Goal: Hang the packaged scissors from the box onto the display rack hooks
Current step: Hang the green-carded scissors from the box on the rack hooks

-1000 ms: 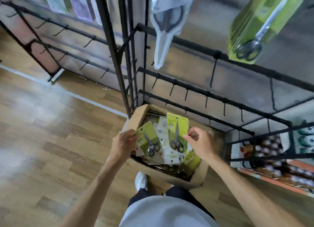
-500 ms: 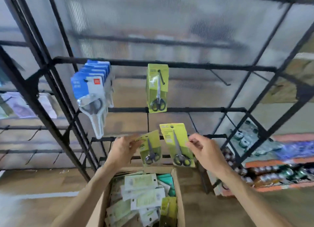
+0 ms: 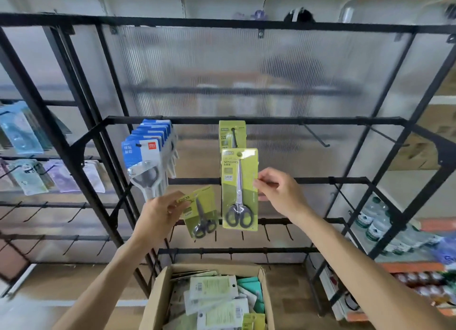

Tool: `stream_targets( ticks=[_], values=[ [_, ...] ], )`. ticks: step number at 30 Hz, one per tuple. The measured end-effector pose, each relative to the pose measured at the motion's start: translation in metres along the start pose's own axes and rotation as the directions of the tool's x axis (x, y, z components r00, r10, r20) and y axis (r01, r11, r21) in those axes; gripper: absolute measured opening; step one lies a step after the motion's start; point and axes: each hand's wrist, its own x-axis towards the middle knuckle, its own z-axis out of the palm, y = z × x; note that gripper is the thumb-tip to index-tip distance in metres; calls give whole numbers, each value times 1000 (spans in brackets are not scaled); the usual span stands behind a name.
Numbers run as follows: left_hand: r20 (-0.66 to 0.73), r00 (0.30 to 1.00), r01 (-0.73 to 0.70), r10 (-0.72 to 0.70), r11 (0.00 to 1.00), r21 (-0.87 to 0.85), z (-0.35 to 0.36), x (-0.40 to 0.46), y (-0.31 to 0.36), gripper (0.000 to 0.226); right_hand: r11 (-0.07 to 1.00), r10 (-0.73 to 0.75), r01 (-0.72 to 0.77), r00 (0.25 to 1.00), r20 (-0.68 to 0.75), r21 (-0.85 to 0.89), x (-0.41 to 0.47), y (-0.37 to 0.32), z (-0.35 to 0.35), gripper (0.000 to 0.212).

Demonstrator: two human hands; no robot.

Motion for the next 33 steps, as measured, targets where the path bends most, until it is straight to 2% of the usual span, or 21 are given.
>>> stream_targets(
  ticks=[5, 8, 12, 15, 17, 20, 23, 25, 27, 29, 30, 33],
  values=[
    [-49, 999, 0, 3, 999, 53, -14, 3, 2, 6, 991, 100, -101, 995, 20, 83, 34, 6, 7, 4],
    [-58, 998, 14, -10, 998, 68, -21, 4, -1, 8, 993, 112, -112, 994, 2, 43, 48, 9, 13, 3],
    [-76, 996, 40, -36, 997, 61, -24, 1, -5, 11, 978, 203, -200, 978, -44, 51, 81, 18, 23, 2],
    [-63, 998, 26, -20, 994, 102, -26, 2, -4, 9, 978, 205, -207, 974, -96, -13, 112, 21, 30, 7],
    [-69, 998, 23, -13, 990, 136, -29, 4, -3, 9, 980, 186, -195, 974, -132, -51, 130, 23, 35, 1],
    [-84, 996, 14, -1, 988, 151, -36, 5, -1, 5, 973, 171, -196, 967, -189, -124, 146, 32, 42, 17],
    [-116, 993, 35, -15, 985, 171, -43, 3, 0, 4, 979, 175, -194, 960, -219, -66, 154, 42, 47, 11],
    [-122, 992, 56, -35, 983, 177, -47, -1, -2, 6, 983, 153, -174, 951, -268, -57, 143, 41, 46, 27],
    [-126, 991, 55, -32, 981, 184, -50, -9, -6, 6, 991, 62, -96, 950, -305, -98, 114, 46, 45, 41],
    [-99, 995, 36, -15, 975, 221, -53, -16, -9, 7, 984, -19, -26, 967, -253, -174, 76, 55, 50, 48],
    [-82, 997, 24, -3, 968, 251, -53, -17, -10, 11, 979, -18, -20, 984, -180, -203, 59, 59, 55, 49],
    [-23, 1000, 7, 0, 956, 294, -48, -15, -12, 8, 977, 70, -34, 984, 166, -209, 21, 66, 79, 47]
  ],
)
